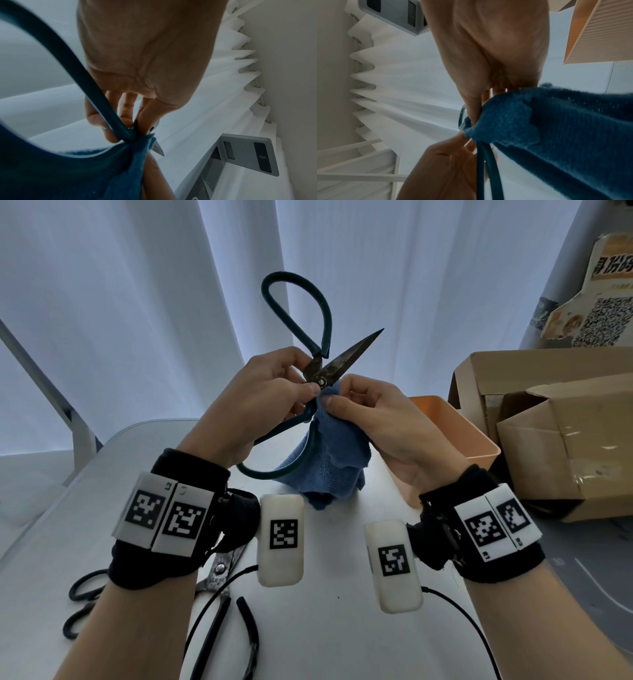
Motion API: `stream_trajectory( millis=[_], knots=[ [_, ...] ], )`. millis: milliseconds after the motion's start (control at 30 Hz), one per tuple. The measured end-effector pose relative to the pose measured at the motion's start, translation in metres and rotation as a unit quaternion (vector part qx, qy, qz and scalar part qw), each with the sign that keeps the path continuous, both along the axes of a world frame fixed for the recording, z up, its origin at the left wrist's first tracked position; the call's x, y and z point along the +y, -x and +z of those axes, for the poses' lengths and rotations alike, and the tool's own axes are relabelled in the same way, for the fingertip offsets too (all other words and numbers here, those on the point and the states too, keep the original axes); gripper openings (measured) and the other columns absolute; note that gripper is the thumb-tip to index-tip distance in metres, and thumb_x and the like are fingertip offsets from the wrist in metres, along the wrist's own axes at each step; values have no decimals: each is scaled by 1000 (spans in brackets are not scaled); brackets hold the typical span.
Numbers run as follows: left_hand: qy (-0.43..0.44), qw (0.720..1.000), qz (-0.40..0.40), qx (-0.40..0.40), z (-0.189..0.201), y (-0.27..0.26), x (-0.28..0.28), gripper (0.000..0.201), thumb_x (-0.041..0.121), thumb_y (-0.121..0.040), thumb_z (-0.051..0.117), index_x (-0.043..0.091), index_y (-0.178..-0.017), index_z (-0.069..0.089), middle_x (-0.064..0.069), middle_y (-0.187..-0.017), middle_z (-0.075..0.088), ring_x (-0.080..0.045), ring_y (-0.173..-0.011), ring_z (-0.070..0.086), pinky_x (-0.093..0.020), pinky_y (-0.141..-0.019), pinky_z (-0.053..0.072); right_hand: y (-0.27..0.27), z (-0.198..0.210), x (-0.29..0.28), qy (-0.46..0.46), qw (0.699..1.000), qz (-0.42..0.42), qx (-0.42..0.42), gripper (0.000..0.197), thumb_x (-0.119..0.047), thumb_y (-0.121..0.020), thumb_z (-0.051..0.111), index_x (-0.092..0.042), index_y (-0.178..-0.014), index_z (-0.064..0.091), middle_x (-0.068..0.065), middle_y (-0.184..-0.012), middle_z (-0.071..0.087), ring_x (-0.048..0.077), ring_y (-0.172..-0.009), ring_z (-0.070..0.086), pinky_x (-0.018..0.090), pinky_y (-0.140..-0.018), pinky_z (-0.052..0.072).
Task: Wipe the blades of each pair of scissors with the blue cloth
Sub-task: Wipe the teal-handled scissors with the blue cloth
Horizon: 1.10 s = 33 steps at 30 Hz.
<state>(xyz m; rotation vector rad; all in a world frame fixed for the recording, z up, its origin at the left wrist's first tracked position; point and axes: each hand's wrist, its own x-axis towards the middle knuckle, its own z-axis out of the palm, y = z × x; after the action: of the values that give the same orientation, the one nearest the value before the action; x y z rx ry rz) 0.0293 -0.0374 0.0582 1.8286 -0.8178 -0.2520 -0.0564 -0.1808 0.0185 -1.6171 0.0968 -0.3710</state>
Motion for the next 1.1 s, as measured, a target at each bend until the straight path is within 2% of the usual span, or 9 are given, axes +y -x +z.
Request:
stream_trajectory(
  millis=[100, 200, 333, 433, 567, 633, 833, 967, 1100],
  knots=[
    [4, 1000, 2, -3, 0, -1, 1, 13, 7, -93, 61, 16, -98, 69, 3, -77, 58, -16, -78, 60, -33, -82, 54, 1, 1, -1, 5, 1000, 11, 2, 9, -12, -97, 62, -10, -94, 71, 11, -95, 72, 17, -89, 68, 29, -84, 56],
    [-4, 1000, 6, -12, -2, -2, 1, 12, 6, -92, 62, 16, -95, 68, 7, -72, 55, -14, -74, 59, -33, -80, 53, 1, 1, -5, 12, 999, 26, 29, 17, -2, -96, 58, -4, -108, 71, 10, -100, 73, 16, -93, 68, 25, -85, 54],
    [-7, 1000, 9, -17, -4, -2, -1, 14, 7, -93, 61, 20, -93, 68, 10, -70, 54, -13, -73, 58, -30, -77, 51, 2, 1, -5, 11, 1000, -5, 24, 6, -9, -93, 66, -4, -92, 70, 7, -85, 72, 11, -79, 67, 21, -73, 55],
    [-4, 1000, 11, -12, -3, -3, -1, 16, 9, -92, 61, 23, -91, 69, 8, -72, 55, -15, -74, 58, -32, -77, 51, 0, 0, -2, 4, 1000, -20, 11, 15, -14, -93, 68, -9, -80, 66, 4, -76, 70, 8, -68, 66, 17, -58, 51],
    [-17, 999, 23, -18, -3, -6, 1, 15, 8, -91, 64, 21, -90, 70, 9, -70, 55, -13, -68, 56, -31, -73, 49, 1, 0, -3, 35, 999, 9, 18, 18, -11, -100, 56, -6, -106, 72, 4, -95, 76, 5, -83, 70, 14, -70, 52],
    [-20, 999, 27, -20, -4, -6, 1, 14, 8, -91, 64, 21, -90, 70, 10, -70, 56, -11, -65, 55, -27, -69, 45, 1, -2, -5, 46, 999, 16, 20, 21, -11, -102, 52, -7, -110, 72, 3, -99, 76, 4, -87, 70, 15, -75, 52],
    [-25, 999, 29, -21, -5, -5, -1, 16, 9, -91, 64, 23, -88, 70, 11, -68, 56, -6, -60, 54, -21, -62, 43, -4, -6, -6, 83, 996, -34, 13, 15, -21, -92, 70, -12, -80, 70, 5, -80, 74, 13, -78, 68, 26, -73, 53],
    [-31, 998, 39, -28, -5, -6, -2, 14, 8, -90, 65, 21, -89, 70, 9, -69, 57, -4, -57, 54, -12, -53, 42, -6, -7, -6, 93, 995, -26, 16, 20, -17, -101, 57, -20, -95, 75, 3, -97, 78, 15, -97, 72, 33, -93, 55],
    [-33, 998, 36, -25, -6, -6, -2, 17, 8, -91, 64, 24, -87, 70, 10, -69, 56, -2, -56, 54, -12, -53, 41, -5, -6, -3, 114, 993, -25, 27, 19, -25, -95, 67, -14, -80, 67, 7, -85, 73, 16, -82, 65, 33, -78, 50]
  ],
)
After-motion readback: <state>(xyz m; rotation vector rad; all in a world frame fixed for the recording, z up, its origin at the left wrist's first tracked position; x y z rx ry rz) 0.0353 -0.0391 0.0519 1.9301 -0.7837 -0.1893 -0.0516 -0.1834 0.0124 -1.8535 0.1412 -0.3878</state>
